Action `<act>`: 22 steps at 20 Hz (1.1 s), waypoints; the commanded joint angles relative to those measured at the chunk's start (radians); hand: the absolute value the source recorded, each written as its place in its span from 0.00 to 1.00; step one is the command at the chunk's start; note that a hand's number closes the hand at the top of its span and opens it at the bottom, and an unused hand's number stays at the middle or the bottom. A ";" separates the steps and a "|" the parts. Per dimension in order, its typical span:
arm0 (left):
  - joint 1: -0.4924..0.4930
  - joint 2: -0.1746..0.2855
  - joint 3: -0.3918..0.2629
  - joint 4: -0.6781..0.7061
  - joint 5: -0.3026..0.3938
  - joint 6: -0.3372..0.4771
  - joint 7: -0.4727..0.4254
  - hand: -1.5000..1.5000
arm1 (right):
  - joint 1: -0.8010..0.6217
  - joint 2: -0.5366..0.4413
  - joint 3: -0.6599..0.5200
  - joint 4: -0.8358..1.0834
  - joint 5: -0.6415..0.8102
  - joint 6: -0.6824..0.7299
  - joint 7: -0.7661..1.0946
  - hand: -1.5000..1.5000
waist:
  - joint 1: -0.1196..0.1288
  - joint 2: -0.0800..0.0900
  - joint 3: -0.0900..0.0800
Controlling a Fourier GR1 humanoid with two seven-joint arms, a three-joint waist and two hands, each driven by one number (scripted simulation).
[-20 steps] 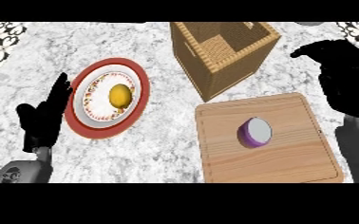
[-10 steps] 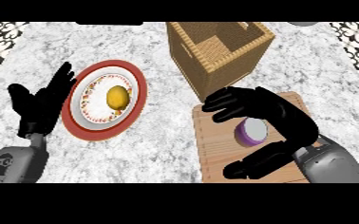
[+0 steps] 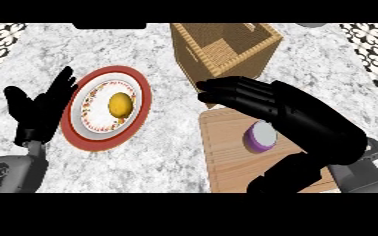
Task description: Pick the can from the cutting board and place it in the basket
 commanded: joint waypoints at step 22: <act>0.020 -0.012 0.031 -0.038 -0.025 -0.030 0.014 0.50 | -0.233 -0.389 -0.359 0.237 -0.465 0.638 0.392 0.00 | 0.008 0.009 0.004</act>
